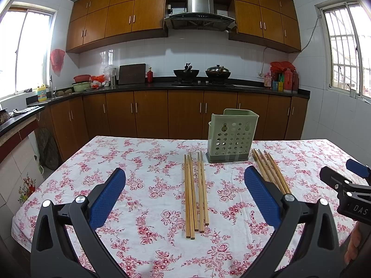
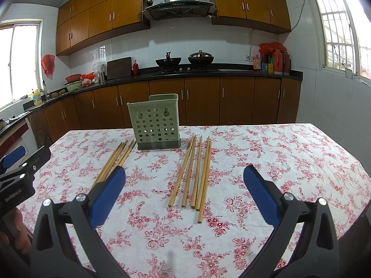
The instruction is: Organize utensils
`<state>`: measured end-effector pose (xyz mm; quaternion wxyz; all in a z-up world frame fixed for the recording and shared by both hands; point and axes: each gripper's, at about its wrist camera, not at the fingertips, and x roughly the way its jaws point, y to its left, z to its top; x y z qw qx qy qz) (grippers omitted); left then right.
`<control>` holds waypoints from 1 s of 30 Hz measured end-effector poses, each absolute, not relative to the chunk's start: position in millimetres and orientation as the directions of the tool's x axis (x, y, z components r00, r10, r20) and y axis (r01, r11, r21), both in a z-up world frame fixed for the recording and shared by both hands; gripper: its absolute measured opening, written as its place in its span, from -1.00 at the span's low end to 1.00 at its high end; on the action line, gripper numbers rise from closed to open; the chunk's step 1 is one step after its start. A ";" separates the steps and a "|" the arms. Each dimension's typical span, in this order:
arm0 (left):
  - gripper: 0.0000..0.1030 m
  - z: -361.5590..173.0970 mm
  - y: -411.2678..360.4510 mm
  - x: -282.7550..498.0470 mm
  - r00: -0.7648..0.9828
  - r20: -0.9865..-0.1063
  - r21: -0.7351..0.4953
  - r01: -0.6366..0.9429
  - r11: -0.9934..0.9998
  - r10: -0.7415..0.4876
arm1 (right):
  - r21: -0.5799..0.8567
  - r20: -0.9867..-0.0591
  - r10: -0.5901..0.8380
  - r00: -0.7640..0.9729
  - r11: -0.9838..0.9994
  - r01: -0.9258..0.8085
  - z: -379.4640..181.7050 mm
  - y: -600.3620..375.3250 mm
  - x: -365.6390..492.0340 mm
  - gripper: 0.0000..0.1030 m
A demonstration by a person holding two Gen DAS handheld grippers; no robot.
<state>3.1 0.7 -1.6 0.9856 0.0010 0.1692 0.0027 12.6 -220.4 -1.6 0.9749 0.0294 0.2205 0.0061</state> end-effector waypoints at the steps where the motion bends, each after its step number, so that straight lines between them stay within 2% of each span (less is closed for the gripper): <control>1: 0.97 -1.8 0.6 3.4 0.943 -0.333 0.003 -0.005 1.000 0.006 | 0.061 -0.430 0.025 0.902 0.998 0.001 -1.7 -220.4 12.6 0.92; 30: 0.97 -1.5 1.3 2.8 0.943 -0.334 0.003 -0.003 1.000 0.004 | 0.063 -0.434 0.024 0.901 0.998 0.003 -4.6 -223.5 14.7 0.92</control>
